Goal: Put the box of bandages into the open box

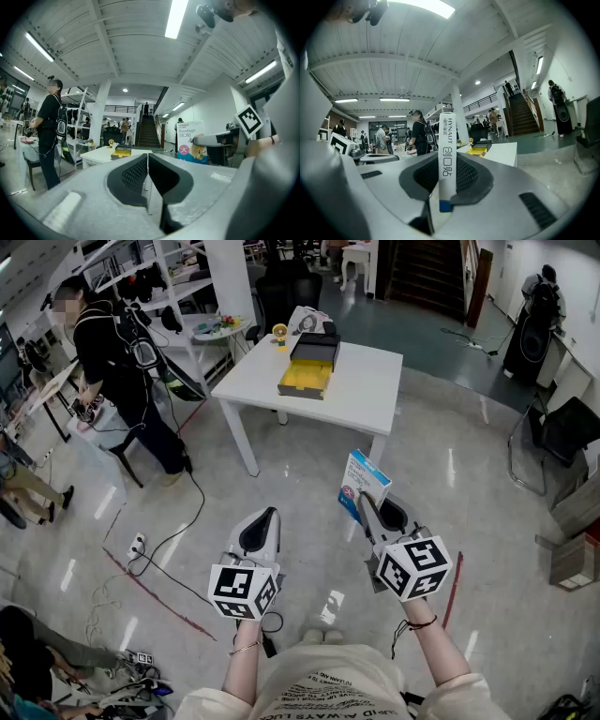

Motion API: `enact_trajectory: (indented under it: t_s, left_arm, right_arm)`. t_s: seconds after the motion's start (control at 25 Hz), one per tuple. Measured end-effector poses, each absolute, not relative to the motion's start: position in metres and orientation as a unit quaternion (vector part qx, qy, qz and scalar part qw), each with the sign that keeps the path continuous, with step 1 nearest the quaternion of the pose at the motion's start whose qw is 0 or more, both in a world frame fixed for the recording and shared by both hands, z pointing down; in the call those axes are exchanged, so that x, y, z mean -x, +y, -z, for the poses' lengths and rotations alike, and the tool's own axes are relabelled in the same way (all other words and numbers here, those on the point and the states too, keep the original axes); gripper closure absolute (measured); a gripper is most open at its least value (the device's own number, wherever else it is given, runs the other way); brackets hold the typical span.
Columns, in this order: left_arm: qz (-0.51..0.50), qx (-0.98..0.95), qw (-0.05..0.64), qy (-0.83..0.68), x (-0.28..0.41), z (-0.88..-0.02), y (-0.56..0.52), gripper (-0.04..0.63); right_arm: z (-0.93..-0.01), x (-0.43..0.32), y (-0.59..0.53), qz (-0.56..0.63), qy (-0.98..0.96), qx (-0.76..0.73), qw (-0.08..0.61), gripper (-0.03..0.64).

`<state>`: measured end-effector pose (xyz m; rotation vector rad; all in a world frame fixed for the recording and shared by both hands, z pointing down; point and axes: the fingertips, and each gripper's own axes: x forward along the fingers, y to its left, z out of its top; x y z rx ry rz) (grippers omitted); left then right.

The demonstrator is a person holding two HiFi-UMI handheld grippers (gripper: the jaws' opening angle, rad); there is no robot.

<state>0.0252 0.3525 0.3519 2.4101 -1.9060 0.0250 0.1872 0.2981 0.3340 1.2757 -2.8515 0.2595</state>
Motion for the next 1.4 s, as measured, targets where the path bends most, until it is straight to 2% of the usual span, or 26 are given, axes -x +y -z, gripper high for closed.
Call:
enact_trajectory:
  t_s: [0.76, 1.4]
  left_arm:
    - [-0.001, -0.768, 0.034, -0.639, -0.048, -0.358, 0.334, 0.569]
    - [0.002, -0.761, 0.048, -0.647, -0.023, -0.368, 0.262, 0.569]
  right_arm:
    - [-0.348, -0.209, 0.267, -0.112, -0.919, -0.379, -0.011, 0.554]
    - [-0.366, -0.188, 0.2, -0.125, -0.924, -0.362, 0.003, 0.554]
